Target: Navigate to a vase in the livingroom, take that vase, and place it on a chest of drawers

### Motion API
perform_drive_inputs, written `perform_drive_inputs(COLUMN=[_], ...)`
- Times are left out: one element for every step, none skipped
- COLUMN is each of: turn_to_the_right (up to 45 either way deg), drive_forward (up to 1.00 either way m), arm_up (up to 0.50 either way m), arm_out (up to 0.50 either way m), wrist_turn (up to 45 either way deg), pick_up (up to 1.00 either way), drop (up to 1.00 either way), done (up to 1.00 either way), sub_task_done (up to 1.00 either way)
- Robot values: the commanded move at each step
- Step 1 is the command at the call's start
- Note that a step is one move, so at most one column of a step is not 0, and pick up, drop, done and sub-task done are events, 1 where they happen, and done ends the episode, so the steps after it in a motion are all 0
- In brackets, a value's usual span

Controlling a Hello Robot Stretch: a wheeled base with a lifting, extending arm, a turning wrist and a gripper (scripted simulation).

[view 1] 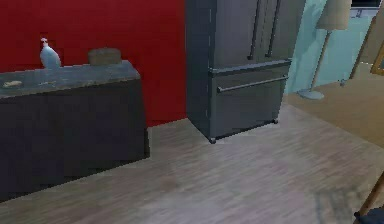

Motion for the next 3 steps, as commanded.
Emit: perform_drive_inputs(turn_to_the_right=[15.0, 0.0, 0.0], drive_forward=[0.0, 0.35, 0.8], arm_up=[0.0, 0.0, 0.0], arm_out=[0.0, 0.0, 0.0], wrist_turn=[0.0, 0.0, 0.0], pick_up=[0.0, 0.0, 0.0], drop=[0.0, 0.0, 0.0], done=[0.0, 0.0, 0.0], sub_task_done=[0.0, 0.0, 0.0])
